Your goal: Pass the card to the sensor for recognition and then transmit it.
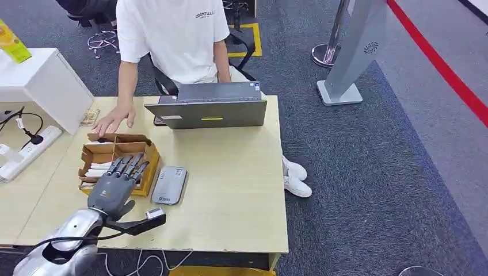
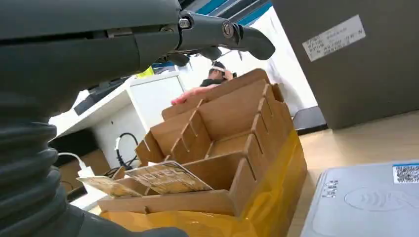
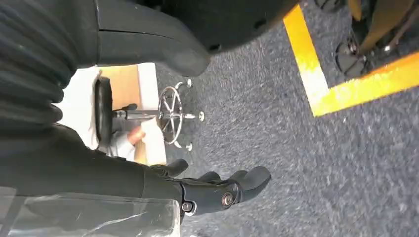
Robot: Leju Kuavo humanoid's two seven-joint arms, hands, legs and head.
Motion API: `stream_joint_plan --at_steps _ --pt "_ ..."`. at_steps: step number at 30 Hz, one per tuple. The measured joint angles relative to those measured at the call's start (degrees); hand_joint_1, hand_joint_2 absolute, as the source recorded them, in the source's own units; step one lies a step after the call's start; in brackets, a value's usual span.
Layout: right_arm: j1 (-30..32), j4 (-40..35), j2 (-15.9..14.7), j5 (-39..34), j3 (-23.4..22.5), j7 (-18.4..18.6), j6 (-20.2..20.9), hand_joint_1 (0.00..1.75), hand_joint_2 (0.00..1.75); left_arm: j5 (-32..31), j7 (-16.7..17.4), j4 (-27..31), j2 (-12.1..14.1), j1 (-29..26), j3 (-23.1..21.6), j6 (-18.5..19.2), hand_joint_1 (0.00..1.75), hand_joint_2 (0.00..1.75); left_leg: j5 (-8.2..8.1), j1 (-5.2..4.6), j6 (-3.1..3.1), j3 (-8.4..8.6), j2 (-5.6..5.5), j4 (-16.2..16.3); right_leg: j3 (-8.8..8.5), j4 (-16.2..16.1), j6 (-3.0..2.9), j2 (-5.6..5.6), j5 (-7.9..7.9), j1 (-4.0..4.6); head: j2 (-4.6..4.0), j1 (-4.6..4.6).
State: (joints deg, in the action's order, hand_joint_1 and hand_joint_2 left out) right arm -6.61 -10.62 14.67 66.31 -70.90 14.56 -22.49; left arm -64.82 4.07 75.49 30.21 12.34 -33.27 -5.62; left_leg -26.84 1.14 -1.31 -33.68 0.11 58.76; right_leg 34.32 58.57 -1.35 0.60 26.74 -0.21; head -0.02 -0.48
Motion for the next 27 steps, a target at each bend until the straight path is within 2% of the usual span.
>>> stream_joint_plan --at_steps 4,14,16,20,27 --pt "0.05 -0.02 -0.20 0.09 0.04 0.00 0.38 0.00 1.75 -0.66 0.00 -2.77 -1.47 0.87 0.28 -0.09 0.00 1.75 0.00 0.00 0.00 0.02 0.04 0.00 0.00 0.00 0.00 0.03 0.00 0.00 0.00 0.00" --pt "0.04 -0.02 -0.42 0.09 0.04 0.00 0.68 0.00 1.75 -0.75 0.09 -5.06 -3.17 1.27 0.55 -0.20 0.00 1.75 0.00 0.00 0.00 0.01 0.04 0.00 0.00 0.00 0.00 0.03 0.00 0.00 0.00 0.00" --pt "0.04 -0.02 -0.44 0.42 0.09 0.00 0.70 0.00 1.75 -0.66 1.25 -5.53 -3.44 1.50 0.79 -0.99 0.00 1.75 0.00 0.00 0.00 0.01 0.04 0.00 0.02 0.00 0.00 0.03 0.00 0.00 0.02 0.00" --pt "0.04 -0.02 -0.44 0.79 0.48 0.00 0.70 0.00 1.75 -0.68 0.61 -8.89 -4.31 3.58 2.47 -2.54 0.00 1.75 0.00 0.00 0.00 0.01 0.03 0.00 0.01 0.01 0.00 0.02 0.00 0.00 0.00 0.02" --pt "0.05 -0.02 -0.44 0.90 0.68 0.02 0.70 0.00 1.75 -2.19 1.27 -11.36 -5.56 4.17 4.46 -5.18 0.00 1.75 0.01 0.00 -0.01 0.02 0.04 0.00 0.01 0.01 -0.01 0.03 -0.01 0.00 0.00 0.00"
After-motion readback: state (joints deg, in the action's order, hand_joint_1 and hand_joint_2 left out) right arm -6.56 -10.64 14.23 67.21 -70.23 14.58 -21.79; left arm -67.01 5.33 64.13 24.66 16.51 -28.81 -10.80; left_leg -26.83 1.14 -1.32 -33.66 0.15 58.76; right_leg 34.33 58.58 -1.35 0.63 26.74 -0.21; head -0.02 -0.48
